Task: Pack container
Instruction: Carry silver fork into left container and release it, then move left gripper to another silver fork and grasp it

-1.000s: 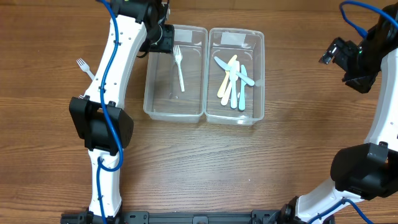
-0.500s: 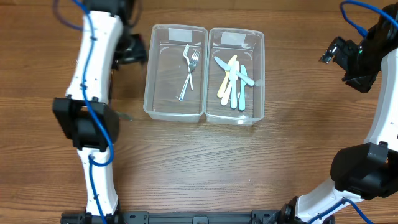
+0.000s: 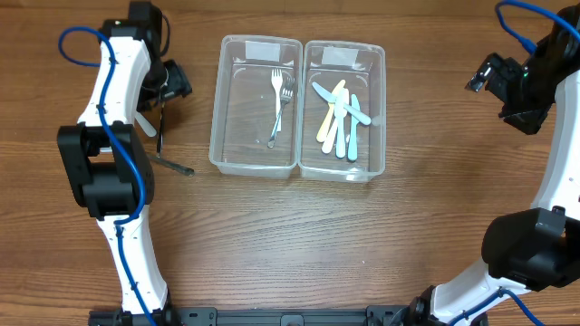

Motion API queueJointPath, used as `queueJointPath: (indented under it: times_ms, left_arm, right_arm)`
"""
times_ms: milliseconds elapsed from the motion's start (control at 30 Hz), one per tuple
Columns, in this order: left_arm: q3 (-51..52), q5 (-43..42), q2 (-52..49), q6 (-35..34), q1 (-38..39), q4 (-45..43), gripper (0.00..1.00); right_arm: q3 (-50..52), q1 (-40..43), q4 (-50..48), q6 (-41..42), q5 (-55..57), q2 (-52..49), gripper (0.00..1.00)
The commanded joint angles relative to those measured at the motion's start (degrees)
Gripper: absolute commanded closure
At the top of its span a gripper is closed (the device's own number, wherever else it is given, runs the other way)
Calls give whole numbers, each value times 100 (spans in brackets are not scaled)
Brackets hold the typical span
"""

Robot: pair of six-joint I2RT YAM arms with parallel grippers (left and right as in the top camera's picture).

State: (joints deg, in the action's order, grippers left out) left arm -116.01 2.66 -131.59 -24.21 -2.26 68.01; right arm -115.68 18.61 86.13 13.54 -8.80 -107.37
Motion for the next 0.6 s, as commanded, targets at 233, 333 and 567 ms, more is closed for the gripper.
queueJointPath:
  times_ms: [233, 333, 567]
  left_arm:
    - [601, 245, 184, 1010, -131, -1392, 38]
    - [789, 254, 184, 1010, -140, -1585, 37]
    - [1086, 264, 157, 1010, -151, -1576, 36]
  right_arm:
    - [-13, -33, -26, 46, -35, 52, 0]
    - [-13, -33, 31, 46, -33, 52, 0]
    - [-13, -33, 59, 44, -33, 52, 0]
